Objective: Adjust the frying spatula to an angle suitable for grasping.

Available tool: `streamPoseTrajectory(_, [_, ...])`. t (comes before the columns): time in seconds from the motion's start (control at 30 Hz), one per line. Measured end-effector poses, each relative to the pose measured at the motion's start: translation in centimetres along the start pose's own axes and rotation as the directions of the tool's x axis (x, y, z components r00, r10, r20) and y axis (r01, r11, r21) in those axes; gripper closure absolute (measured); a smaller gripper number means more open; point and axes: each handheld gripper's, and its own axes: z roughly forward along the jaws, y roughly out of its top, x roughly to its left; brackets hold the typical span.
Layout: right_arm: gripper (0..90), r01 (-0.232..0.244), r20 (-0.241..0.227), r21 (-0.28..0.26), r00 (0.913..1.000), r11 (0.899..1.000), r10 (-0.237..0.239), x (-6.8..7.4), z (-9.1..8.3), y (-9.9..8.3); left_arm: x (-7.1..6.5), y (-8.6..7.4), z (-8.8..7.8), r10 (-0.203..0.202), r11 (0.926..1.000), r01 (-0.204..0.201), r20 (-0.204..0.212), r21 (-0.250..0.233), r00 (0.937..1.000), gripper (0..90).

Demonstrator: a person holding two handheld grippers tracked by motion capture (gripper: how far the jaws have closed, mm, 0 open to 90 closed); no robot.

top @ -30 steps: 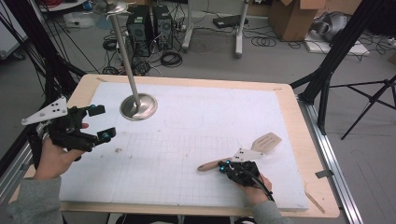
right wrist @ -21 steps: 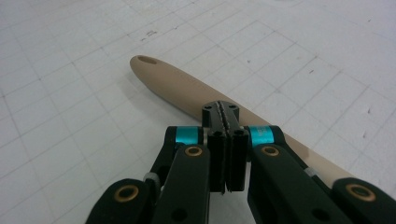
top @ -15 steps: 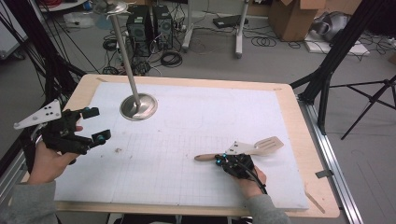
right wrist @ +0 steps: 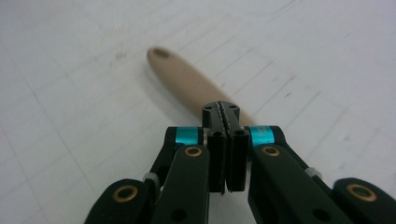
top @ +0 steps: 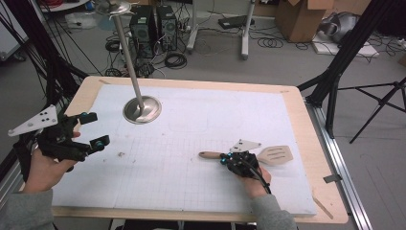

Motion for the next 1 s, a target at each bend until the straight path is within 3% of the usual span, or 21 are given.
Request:
streamPoseTrajectory(0.13, [89.5, -0.075, 0.053, -0.054, 0.9955, 0.996, 0.078, -1.4, -1.8, 0.3, 0.1, 0.0, 0.1, -0.003, 1.0000, 0.003, 0.002, 0.002, 1.0000, 1.8])
streamPoseTrajectory(0.33, [89.7, -0.142, 0.124, -0.055, 0.9812, 0.988, 0.148, -3.7, -3.3, -0.7, 0.0, 0.1, 0.2, 0.001, 1.0000, -0.001, 0.006, -0.002, 1.0000, 1.8])
streamPoseTrajectory(0.57, [89.8, -0.171, 0.175, 0.000, 0.9700, 0.985, 0.169, -5.4, -3.4, -1.9, 0.1, 0.0, 0.5, -0.003, 1.0000, 0.003, 0.008, 0.003, 1.0000, 1.8])
streamPoseTrajectory(0.83, [89.8, -0.180, 0.215, 0.064, 0.9629, 0.982, 0.163, -5.7, -2.4, -2.1, 0.1, 0.0, 0.3, -0.003, 1.0000, 0.003, 0.005, 0.002, 1.0000, 1.8])
streamPoseTrajectory(1.0, [90.0, -0.182, 0.217, 0.067, 0.9623, 0.981, 0.164, -5.7, -2.4, -2.2, 0.0, 0.0, 0.2, -0.004, 1.0000, 0.004, 0.003, 0.000, 1.0000, 1.8])
